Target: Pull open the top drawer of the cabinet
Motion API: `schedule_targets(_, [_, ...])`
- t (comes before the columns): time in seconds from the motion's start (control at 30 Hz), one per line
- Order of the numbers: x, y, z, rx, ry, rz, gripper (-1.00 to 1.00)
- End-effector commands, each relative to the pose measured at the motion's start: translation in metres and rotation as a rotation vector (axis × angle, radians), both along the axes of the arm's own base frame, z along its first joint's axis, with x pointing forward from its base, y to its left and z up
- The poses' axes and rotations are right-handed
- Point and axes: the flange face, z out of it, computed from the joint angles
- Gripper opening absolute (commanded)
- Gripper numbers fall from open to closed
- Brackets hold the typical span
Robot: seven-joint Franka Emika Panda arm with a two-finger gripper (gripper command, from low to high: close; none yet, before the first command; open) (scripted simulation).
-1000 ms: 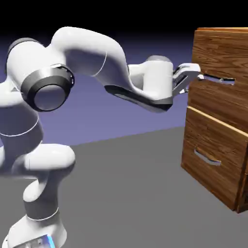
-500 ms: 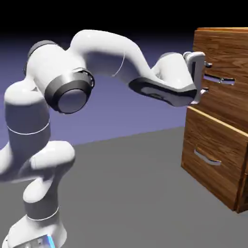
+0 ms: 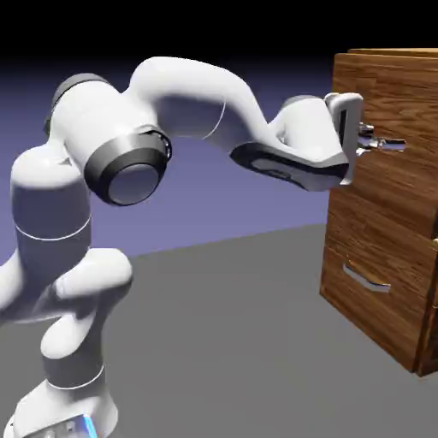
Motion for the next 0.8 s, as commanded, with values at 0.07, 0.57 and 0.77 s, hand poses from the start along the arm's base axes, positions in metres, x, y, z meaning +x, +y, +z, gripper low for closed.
schedule_targets(0.07, [-0.006,0.0,0.004,-0.001,-0.011,0.0,-1.0])
schedule_targets(0.57, [-0.09,0.0,0.0,0.001,0.0,0.001,-1.0])
schedule_targets(0.77, [-0.145,0.0,0.0,0.0,0.001,0.0,-1.0])
